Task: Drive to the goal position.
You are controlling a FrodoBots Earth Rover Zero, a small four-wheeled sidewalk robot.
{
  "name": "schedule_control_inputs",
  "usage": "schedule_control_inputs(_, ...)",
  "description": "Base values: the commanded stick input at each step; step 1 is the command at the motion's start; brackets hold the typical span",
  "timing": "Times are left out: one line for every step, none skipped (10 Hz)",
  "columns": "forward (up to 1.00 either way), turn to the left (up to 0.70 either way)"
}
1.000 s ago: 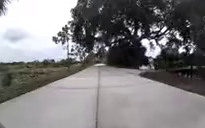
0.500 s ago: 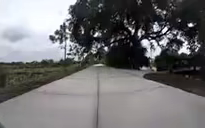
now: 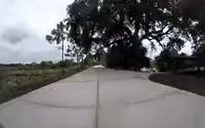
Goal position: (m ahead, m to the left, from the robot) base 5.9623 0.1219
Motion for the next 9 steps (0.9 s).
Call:
schedule_control_inputs(0.85, 0.0)
schedule_control_inputs(0.85, 0.0)
schedule_control_inputs(0.85, 0.0)
schedule_control_inputs(0.85, 0.0)
schedule_control_inputs(0.85, 0.0)
schedule_control_inputs(0.85, 0.0)
schedule_control_inputs(0.85, 0.0)
schedule_control_inputs(0.85, 0.0)
schedule_control_inputs(0.85, 0.0)
